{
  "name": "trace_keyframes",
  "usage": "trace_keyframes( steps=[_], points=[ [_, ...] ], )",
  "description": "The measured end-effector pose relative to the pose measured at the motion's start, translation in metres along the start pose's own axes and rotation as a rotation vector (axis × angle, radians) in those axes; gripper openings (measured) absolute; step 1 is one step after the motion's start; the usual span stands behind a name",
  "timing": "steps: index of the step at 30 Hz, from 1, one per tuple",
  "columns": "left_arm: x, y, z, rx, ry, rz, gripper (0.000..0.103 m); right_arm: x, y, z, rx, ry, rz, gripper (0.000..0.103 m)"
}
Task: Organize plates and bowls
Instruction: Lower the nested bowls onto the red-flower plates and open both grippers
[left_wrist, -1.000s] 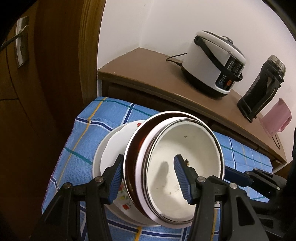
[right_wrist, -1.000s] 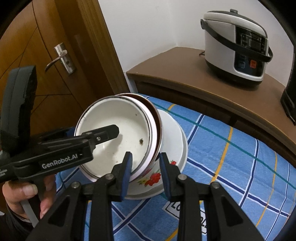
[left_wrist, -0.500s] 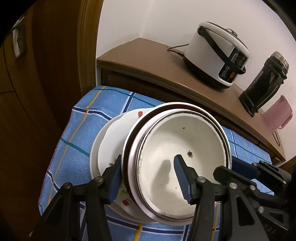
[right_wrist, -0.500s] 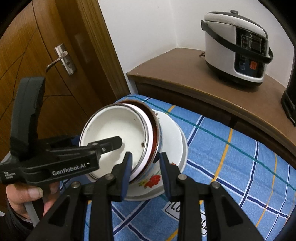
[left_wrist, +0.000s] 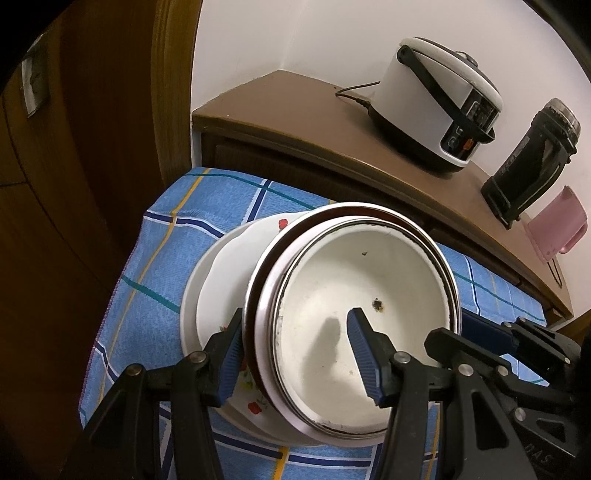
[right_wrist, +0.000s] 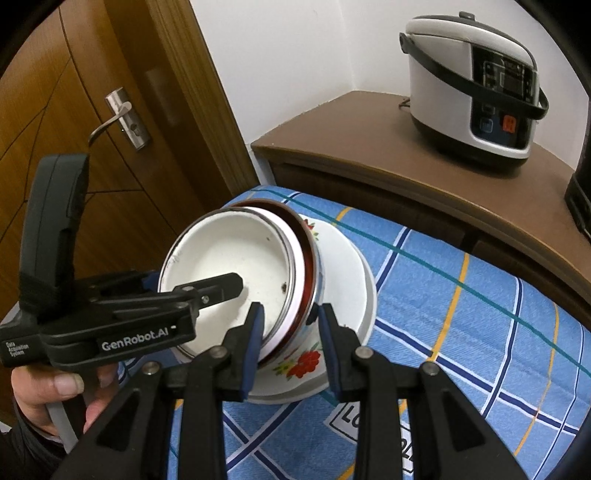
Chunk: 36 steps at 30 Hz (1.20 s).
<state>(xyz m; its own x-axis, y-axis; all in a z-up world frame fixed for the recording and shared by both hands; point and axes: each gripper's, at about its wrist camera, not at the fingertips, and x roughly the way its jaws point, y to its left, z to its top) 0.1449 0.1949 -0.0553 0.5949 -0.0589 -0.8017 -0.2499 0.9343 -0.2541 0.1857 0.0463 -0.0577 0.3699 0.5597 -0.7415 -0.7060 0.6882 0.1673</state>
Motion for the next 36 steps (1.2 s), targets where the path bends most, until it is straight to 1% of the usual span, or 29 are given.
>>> trace_keyframes(
  steps=[12,16,23,36],
  points=[
    [0.004,-0.005,0.007,0.023,0.005,-0.001,0.056,0.011,-0.014,0.001,0.057,0.016,0.024,0.031],
    [0.002,-0.006,0.003,0.019,0.019,-0.004,0.056,0.014,-0.015,0.001,0.053,0.024,0.02,0.031],
    [0.001,-0.006,-0.002,0.023,0.024,-0.002,0.056,0.014,-0.015,0.003,0.043,0.019,0.056,0.032],
    [0.006,-0.008,-0.006,0.035,-0.003,-0.011,0.057,0.015,-0.018,-0.001,0.028,0.009,0.081,0.033]
  ],
)
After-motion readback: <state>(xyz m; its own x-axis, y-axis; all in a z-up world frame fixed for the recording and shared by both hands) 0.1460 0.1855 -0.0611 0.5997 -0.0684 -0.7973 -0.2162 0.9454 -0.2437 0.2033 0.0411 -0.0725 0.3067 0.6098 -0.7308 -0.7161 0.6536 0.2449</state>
